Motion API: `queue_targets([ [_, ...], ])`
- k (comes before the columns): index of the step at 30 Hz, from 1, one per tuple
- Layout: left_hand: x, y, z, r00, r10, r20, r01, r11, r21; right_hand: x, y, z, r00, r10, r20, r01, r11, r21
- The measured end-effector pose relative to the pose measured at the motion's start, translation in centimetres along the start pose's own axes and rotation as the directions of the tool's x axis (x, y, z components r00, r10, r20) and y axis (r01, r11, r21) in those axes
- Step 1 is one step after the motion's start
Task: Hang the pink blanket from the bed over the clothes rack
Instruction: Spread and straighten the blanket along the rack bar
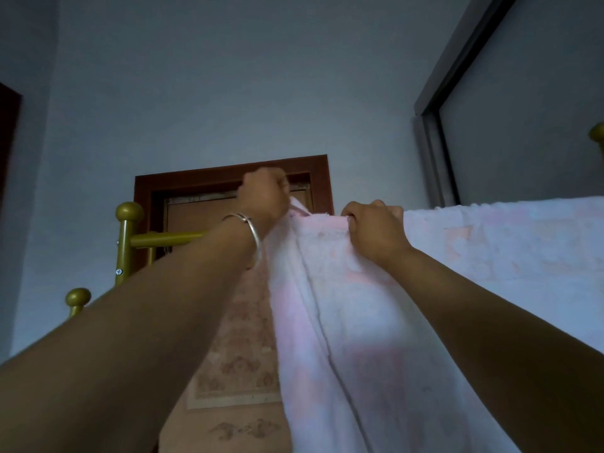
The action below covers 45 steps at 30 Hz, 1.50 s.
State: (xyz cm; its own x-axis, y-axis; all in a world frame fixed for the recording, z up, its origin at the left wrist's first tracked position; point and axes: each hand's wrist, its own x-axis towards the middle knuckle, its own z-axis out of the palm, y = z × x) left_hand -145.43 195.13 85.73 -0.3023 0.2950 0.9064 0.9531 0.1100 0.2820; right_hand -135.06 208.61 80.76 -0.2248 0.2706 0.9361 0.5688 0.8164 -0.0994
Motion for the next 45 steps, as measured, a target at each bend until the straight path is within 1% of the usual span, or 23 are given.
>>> queue_targets([
  [2,0.7,-1.7,-1.3,0.99,-0.141,0.029,0.142,0.99,-0.018,-0.1,-0.8,0.1,0.999,0.02,-0.029,-0.022,0.996,-0.084],
  [3,0.8,-2.3,-1.7,0.986,-0.153,0.07,0.15,0.988,0.045,-0.1,-1.5,0.2,0.999,0.021,-0.05,-0.027,0.993,-0.114],
  [4,0.6,-2.5,-1.8,0.984,-0.132,0.119,0.12,0.987,0.106,-0.1,-2.1,0.2,0.998,0.002,-0.068,-0.011,0.992,-0.126],
  [6,0.0,-2.8,-2.1,0.983,-0.048,0.176,0.015,0.983,0.184,-0.1,-4.1,0.6,0.992,-0.105,-0.073,0.098,0.991,-0.094],
  [9,0.3,-3.6,-2.4,0.978,-0.058,0.199,0.013,0.976,0.218,-0.1,-7.1,1.3,0.97,-0.24,0.025,0.241,0.969,-0.052],
  [11,0.8,-5.0,-3.2,0.975,-0.105,0.194,0.057,0.97,0.237,-0.1,-7.7,1.6,0.969,-0.235,0.069,0.24,0.968,-0.069],
  [13,0.9,-6.8,-4.5,0.97,-0.159,0.184,0.092,0.942,0.323,-0.1,-7.7,1.8,0.977,-0.206,0.06,0.21,0.976,-0.065],
  [16,0.8,-8.4,-5.7,0.964,-0.167,0.209,0.057,0.891,0.45,-0.1,-7.8,2.1,0.985,-0.167,0.034,0.168,0.985,-0.041],
  [19,1.0,-8.3,-5.9,0.957,-0.118,0.264,0.002,0.916,0.402,-0.2,-8.7,2.3,0.992,-0.127,0.026,0.128,0.991,-0.048],
  [21,1.4,-8.1,-5.8,0.955,-0.121,0.271,0.016,0.933,0.359,-0.2,-8.9,2.2,0.993,-0.115,0.015,0.116,0.992,-0.058],
  [24,2.1,-7.9,-5.7,0.934,-0.227,0.275,0.15,0.95,0.272,0.1,-9.3,2.0,0.994,-0.111,0.025,0.111,0.993,-0.027],
  [26,2.3,-7.3,-5.6,0.913,-0.28,0.295,0.254,0.959,0.123,0.3,-9.7,1.9,0.988,-0.141,0.066,0.14,0.99,0.017],
  [30,2.7,-6.7,-5.1,0.863,-0.374,0.34,0.439,0.888,-0.138,1.1,-9.8,1.7,0.976,-0.167,0.138,0.152,0.982,0.116],
  [33,3.4,-7.5,-4.6,0.872,-0.407,0.273,0.46,0.871,-0.172,1.9,-9.5,1.5,0.98,-0.151,0.127,0.13,0.978,0.163],
  [34,3.7,-7.9,-4.7,0.889,-0.404,0.217,0.438,0.888,-0.14,2.2,-9.4,1.5,0.983,-0.135,0.124,0.114,0.98,0.161],
  [35,3.9,-8.5,-4.8,0.911,-0.385,0.145,0.395,0.917,-0.047,2.4,-9.3,1.6,0.986,-0.115,0.121,0.095,0.983,0.156],
  [37,3.8,-9.2,-5.5,0.952,-0.299,0.068,0.271,0.923,0.272,2.8,-9.4,1.8,0.988,-0.083,0.128,0.063,0.987,0.149],
  [38,3.4,-9.4,-5.7,0.963,-0.256,0.081,0.206,0.9,0.385,2.9,-9.6,1.9,0.988,-0.073,0.14,0.053,0.988,0.143],
  [40,3.2,-9.6,-5.7,0.964,-0.221,0.15,0.126,0.872,0.473,3.1,-10.2,1.9,0.986,-0.047,0.163,0.026,0.991,0.128],
  [42,3.2,-9.5,-5.9,0.946,-0.257,0.197,0.157,0.896,0.416,3.3,-10.6,1.9,0.983,-0.011,0.182,-0.01,0.994,0.113],
  [43,3.3,-9.3,-6.1,0.936,-0.29,0.198,0.217,0.921,0.322,3.5,-10.6,1.9,0.981,0.011,0.191,-0.033,0.993,0.111],
  [44,3.5,-9.2,-6.3,0.922,-0.335,0.193,0.308,0.938,0.16,3.6,-10.7,1.9,0.979,0.035,0.201,-0.059,0.991,0.117],
  [45,3.5,-9.1,-6.6,0.892,-0.412,0.187,0.431,0.9,-0.069,3.7,-10.7,2.1,0.975,0.06,0.215,-0.09,0.987,0.132],
])
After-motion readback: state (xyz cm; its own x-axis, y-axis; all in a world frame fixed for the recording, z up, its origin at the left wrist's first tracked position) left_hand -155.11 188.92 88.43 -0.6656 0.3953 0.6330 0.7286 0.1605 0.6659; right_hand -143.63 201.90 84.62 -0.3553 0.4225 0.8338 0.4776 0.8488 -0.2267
